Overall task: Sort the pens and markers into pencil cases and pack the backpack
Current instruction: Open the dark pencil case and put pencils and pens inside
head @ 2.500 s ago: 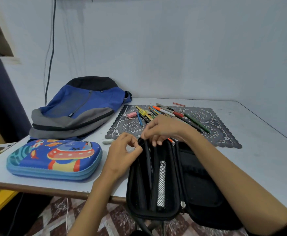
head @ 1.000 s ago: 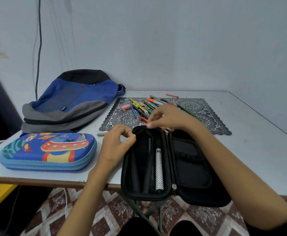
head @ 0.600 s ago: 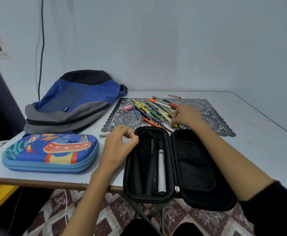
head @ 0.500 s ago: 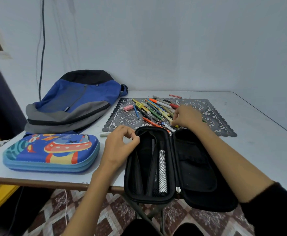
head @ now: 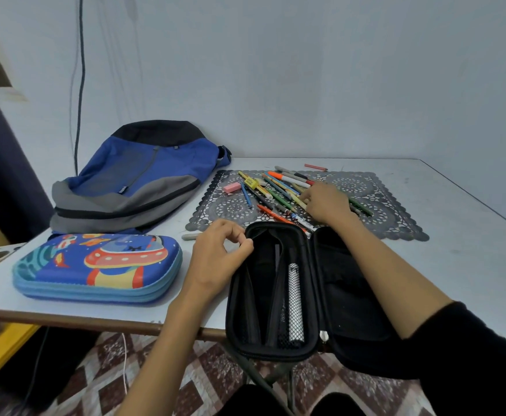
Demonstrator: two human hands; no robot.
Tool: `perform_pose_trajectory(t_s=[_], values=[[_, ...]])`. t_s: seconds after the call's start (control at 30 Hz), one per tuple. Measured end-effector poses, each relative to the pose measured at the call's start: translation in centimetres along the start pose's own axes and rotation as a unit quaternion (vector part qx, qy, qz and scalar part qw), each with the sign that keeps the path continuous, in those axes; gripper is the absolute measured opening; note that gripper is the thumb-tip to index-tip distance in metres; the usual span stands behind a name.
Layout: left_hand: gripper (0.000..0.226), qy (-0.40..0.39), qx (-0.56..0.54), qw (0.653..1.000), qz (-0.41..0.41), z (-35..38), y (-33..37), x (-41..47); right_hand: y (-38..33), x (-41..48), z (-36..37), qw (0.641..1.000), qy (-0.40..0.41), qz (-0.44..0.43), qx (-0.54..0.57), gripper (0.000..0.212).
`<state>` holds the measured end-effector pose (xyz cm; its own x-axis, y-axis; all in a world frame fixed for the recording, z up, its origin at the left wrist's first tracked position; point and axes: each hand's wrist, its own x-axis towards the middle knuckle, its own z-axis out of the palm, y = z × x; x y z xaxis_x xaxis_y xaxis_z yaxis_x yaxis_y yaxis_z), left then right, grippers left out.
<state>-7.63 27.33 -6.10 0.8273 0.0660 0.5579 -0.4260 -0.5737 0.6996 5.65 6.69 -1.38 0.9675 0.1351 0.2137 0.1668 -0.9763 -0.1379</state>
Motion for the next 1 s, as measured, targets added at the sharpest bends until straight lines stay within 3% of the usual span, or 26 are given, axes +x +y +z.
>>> perform_pose_trajectory(t_s=[0.17,0.33,0.43,0.5,0.6,0.67,0.73,0.9,1.0], values=[[0.018,0.009,0.013,1.000,-0.002,0.2,-0.3,0.0,0.9,0.3,0.2,0.997,0.060,0.036,0.045,0.017],[0.021,0.019,0.023,1.000,-0.007,0.2,-0.3,-0.2,1.2,0.3,0.4,0.997,0.056,0.039,0.041,0.012],[0.018,0.019,0.016,1.000,-0.003,0.1,-0.3,-0.1,1.2,0.2,-0.5,0.979,0.156,0.049,0.123,0.008],[0.019,0.020,0.014,1.000,0.001,0.0,-0.2,-0.1,0.8,0.1,-2.2,0.923,0.246,0.047,0.292,0.012],[0.019,0.012,0.011,1.000,0.009,-0.1,0.1,-0.1,0.4,-0.6,-5.2,0.765,0.348,0.052,0.540,0.017],[0.022,0.010,0.004,1.000,0.021,0.0,0.1,-0.1,0.4,-1.1,-6.7,0.684,0.370,0.052,0.626,0.017],[0.024,0.009,0.001,1.000,0.023,0.0,0.0,-0.1,0.4,-1.5,-7.3,0.667,0.317,0.047,0.672,0.018],[0.024,-0.001,0.012,1.000,0.021,0.1,-0.4,0.0,-0.9,-3.4,-6.7,0.767,0.037,0.018,0.640,0.023],[0.024,-0.006,0.019,1.000,0.019,0.2,-0.3,0.0,-2.2,-4.4,-5.6,0.788,-0.097,0.012,0.608,0.023]])
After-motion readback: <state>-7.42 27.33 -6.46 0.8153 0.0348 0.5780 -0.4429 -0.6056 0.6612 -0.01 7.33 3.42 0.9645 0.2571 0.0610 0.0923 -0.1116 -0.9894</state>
